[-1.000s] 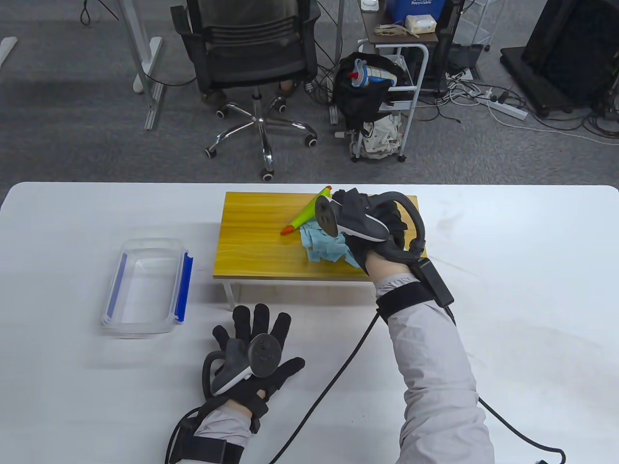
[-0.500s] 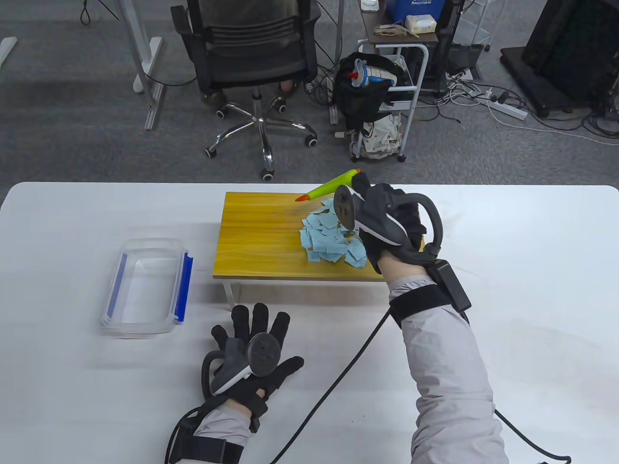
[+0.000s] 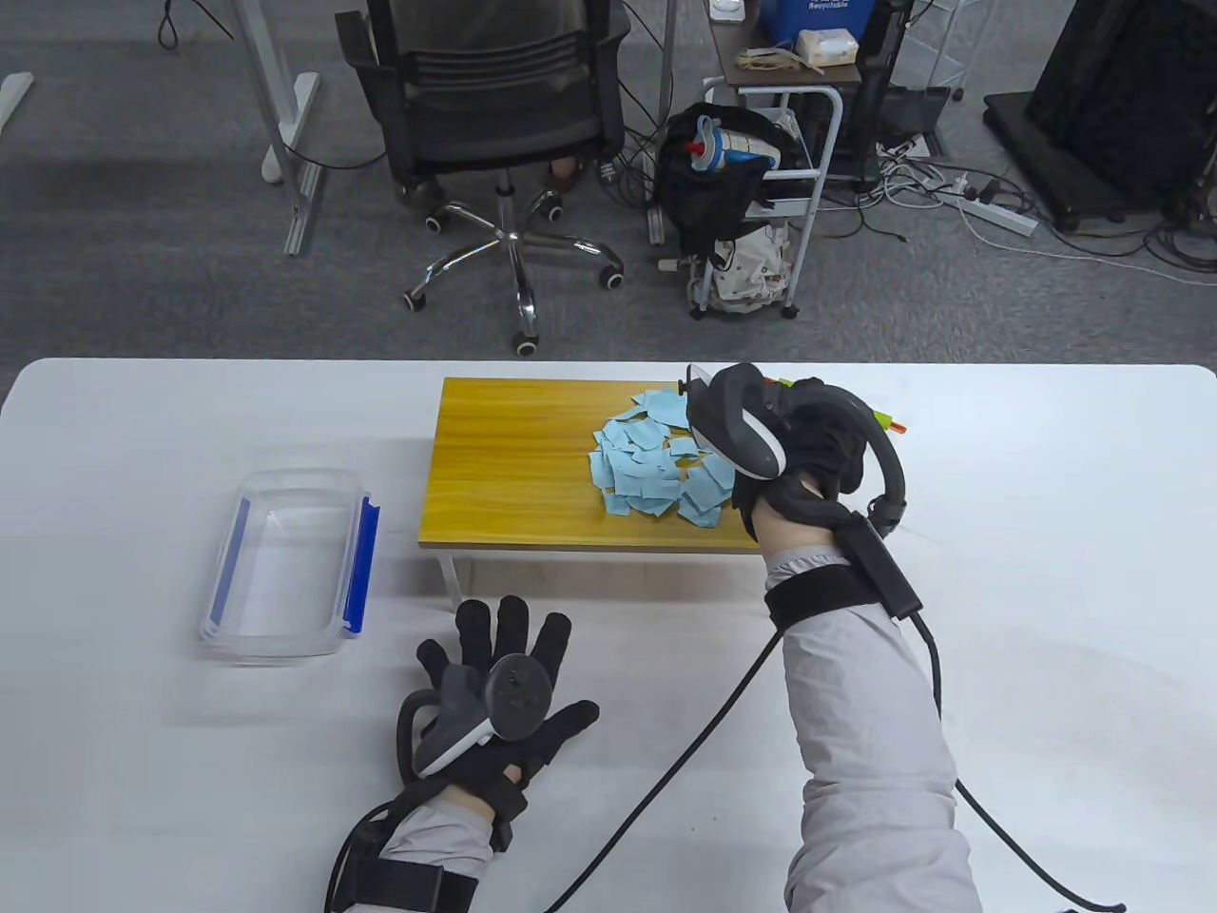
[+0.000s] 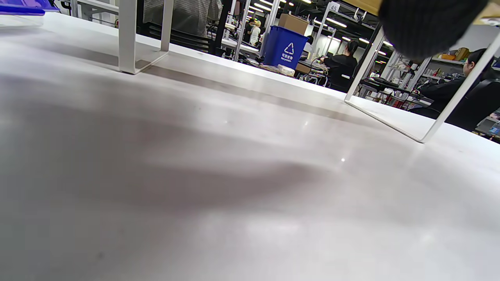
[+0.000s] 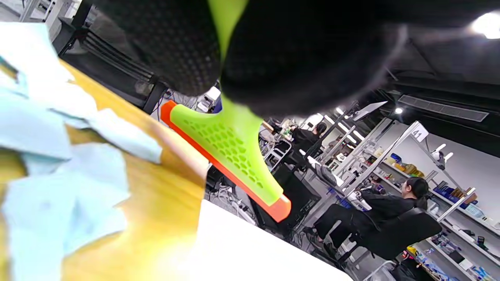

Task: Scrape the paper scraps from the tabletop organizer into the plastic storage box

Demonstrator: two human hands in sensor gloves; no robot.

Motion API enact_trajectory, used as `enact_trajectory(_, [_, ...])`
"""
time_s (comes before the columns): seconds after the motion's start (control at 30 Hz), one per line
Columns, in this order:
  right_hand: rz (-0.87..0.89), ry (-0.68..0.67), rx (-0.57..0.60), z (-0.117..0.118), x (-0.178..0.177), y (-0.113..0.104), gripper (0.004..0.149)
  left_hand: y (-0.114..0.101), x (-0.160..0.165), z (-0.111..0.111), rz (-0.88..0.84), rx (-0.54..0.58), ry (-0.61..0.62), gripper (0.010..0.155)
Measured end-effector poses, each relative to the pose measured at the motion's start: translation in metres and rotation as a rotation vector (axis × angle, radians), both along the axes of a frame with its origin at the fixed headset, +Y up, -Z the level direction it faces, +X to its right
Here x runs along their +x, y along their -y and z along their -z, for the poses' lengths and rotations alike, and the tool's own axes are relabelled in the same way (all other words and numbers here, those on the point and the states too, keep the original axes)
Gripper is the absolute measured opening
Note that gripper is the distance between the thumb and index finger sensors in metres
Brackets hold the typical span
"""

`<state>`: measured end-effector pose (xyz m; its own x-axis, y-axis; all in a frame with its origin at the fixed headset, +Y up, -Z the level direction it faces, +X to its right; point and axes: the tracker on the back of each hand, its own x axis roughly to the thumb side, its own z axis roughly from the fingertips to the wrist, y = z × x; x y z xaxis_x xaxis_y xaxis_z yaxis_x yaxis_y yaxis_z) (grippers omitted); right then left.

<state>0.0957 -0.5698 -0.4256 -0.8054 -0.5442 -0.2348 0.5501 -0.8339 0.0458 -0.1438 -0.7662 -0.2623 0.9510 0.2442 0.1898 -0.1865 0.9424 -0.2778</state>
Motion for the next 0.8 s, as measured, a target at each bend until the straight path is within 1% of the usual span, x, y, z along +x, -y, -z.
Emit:
enact_trajectory(0.03, [0.036,-0.005,-0.020,-0.001,-0.005,0.001,0.053,0.000,0.000,0.000,-0.001,0.001,0.000,0.088])
enact_trajectory(0.1, [-0.002,-0.031,-0.019,-0.002,-0.011,0.002,0.053,0.000,0.000,0.000,-0.002,0.001,-0.001,0.088])
enact_trajectory(0.23, [0.025,-0.092,-0.044,-0.006,-0.023,-0.001,0.052,0.000,0.000,0.000,-0.001,-0.002,-0.001,0.088])
enact_trajectory(0.3, [0.037,-0.113,-0.057,-0.008,-0.026,-0.004,0.052,0.000,0.000,0.000,0.001,-0.006,0.000,0.088])
enact_trajectory(0.4, [0.056,-0.110,-0.061,-0.011,-0.024,-0.012,0.052,0.000,0.000,0.000,0.001,-0.016,0.001,0.088])
enact_trajectory(0.47, [0.094,-0.085,-0.034,-0.011,-0.021,-0.018,0.052,0.000,0.000,0.000,0.000,-0.016,0.000,0.088])
enact_trajectory(0.53, [0.117,-0.082,0.024,-0.020,-0.022,-0.031,0.054,0.001,0.000,0.000,-0.002,-0.019,0.001,0.088])
enact_trajectory(0.57, [0.125,-0.100,0.048,-0.022,-0.029,-0.035,0.054,0.001,0.000,0.000,-0.003,-0.024,0.002,0.088])
enact_trajectory(0.67, [0.154,-0.195,0.088,-0.024,-0.038,-0.035,0.056,0.001,0.001,0.000,0.000,-0.029,0.005,0.088])
enact_trajectory(0.73, [0.147,-0.302,0.120,-0.023,-0.046,-0.031,0.058,0.001,0.001,0.000,-0.001,-0.029,0.004,0.088])
enact_trajectory(0.8, [0.178,-0.416,0.122,-0.022,-0.053,-0.024,0.060,0.001,0.000,0.000,-0.003,-0.030,0.002,0.088])
